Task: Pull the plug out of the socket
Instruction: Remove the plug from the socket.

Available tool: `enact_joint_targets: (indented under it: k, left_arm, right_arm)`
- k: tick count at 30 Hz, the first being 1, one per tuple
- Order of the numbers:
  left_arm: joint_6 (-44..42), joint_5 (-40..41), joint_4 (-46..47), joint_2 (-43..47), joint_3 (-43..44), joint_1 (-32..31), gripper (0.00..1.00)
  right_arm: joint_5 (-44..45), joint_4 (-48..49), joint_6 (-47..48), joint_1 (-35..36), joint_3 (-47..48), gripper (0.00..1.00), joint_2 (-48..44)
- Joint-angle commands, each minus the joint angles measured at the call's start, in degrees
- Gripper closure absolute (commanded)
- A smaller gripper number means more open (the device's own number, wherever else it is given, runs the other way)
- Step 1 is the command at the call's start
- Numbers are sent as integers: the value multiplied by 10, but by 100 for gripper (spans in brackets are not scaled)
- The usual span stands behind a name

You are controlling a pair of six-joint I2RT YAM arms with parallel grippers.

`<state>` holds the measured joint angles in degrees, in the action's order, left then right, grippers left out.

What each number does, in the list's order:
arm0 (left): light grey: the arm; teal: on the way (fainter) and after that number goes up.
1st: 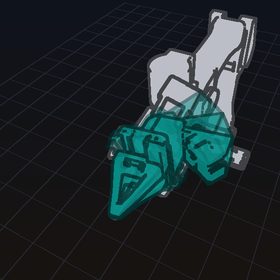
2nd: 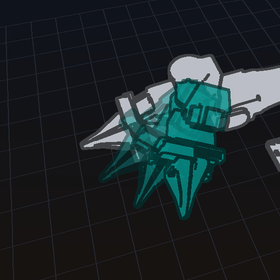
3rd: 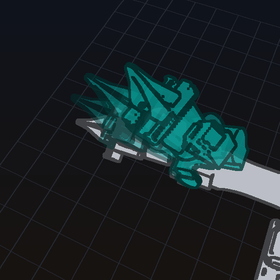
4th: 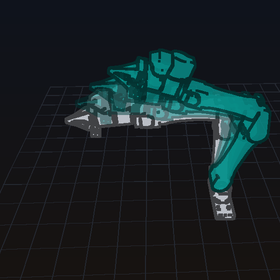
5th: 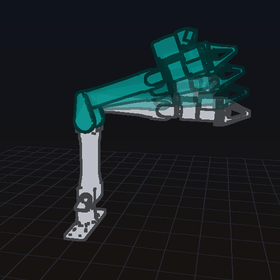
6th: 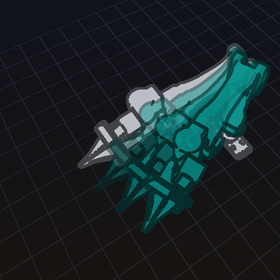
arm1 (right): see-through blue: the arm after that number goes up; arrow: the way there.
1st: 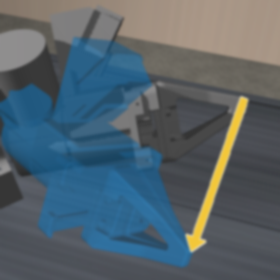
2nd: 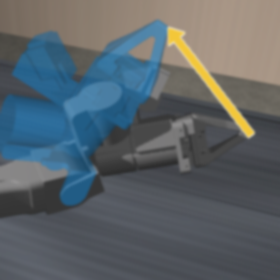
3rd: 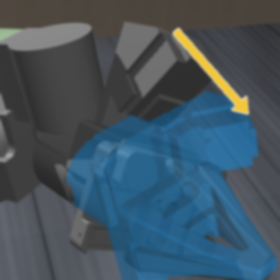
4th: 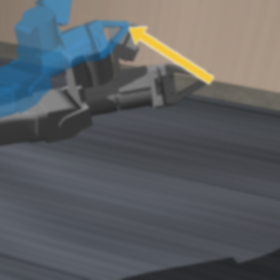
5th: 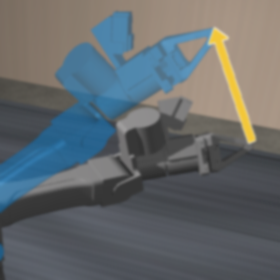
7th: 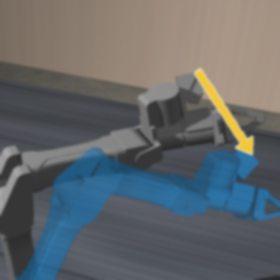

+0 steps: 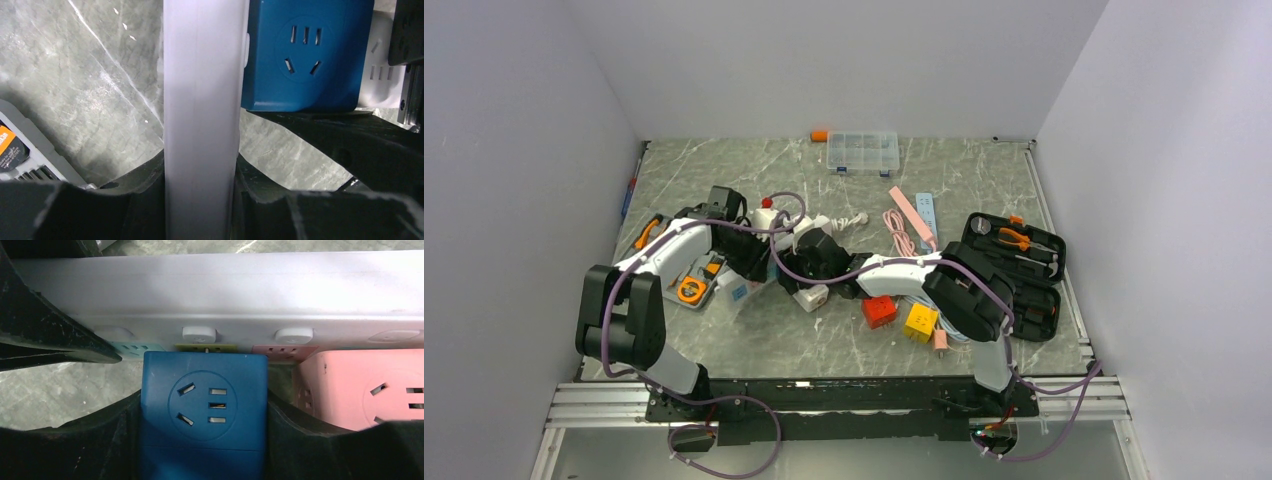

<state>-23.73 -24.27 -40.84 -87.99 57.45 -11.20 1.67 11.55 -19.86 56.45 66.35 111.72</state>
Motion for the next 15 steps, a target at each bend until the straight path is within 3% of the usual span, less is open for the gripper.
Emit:
enact_joint_targets:
  k: [1,10,15]
  left_arm:
    - [-9,133,76,-8,1,3,100]
    - [-32,260,98,20,-11,-25,100]
    - [-35,290,107,8,-6,-33,100]
  right_arm:
    - [-62,83,-21,13,26,94,-64]
    - [-49,36,-3,19,15,98,-67]
    - [-41,14,13,42,-6,99,-80]
